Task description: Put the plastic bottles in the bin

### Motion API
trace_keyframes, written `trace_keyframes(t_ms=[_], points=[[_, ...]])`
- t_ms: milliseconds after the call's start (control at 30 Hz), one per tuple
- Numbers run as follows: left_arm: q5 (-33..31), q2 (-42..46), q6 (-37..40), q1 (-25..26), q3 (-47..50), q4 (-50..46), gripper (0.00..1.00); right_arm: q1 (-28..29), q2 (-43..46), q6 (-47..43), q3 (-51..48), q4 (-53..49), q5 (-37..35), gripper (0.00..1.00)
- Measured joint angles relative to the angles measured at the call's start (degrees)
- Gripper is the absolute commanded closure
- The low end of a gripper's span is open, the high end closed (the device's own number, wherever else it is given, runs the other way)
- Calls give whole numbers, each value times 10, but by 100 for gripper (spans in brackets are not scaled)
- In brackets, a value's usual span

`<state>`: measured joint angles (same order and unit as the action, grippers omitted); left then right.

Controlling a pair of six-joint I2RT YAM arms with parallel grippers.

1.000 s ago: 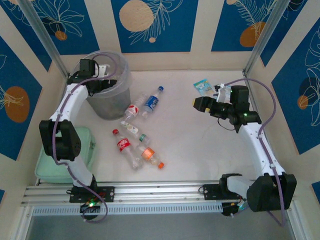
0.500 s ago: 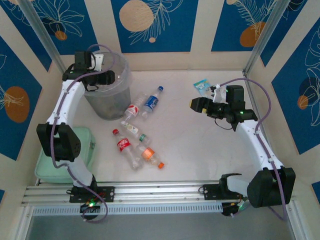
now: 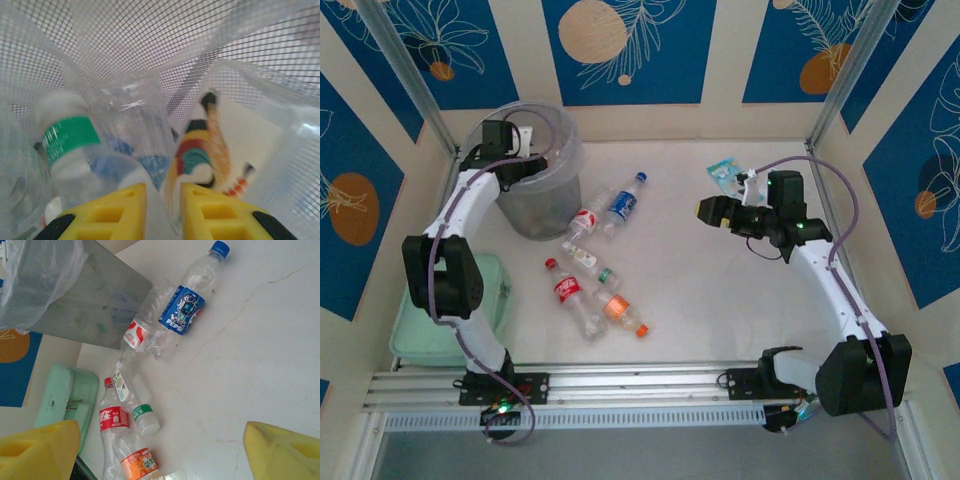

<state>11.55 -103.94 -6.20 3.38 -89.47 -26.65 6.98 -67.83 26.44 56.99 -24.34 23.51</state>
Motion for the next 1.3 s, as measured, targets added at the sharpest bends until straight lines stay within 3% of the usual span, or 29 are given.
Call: trace_keyframes(t_ms=[133,233,367,533,667,833,1067,1300], points=[[5,-5,-8,3,-2,0,69,21,-8,12,0,-2,-17,16],[-1,-5,-10,7,-12,-18,49,58,-24,9,0,-18,-36,19],[-29,-5,2,10,-57,-64,21,151,-50,-27,3,-59,-70,24],[-61,8,26,12,-122,-98,2,294,-93,-82,16,-104,-97,26],[-79,40,40,14,-165,-120,0,388,-130,-116,29,-127,-113,25],[-89,108,44,14,-174,-132,0,457,-179,-137,33,-138,-147,17],[-24,191,22,15,-156,-133,0,497,-226,-141,32,-97,-189,15],[10,212,4,15,-137,-133,0,520,-288,-142,32,-66,-235,22]])
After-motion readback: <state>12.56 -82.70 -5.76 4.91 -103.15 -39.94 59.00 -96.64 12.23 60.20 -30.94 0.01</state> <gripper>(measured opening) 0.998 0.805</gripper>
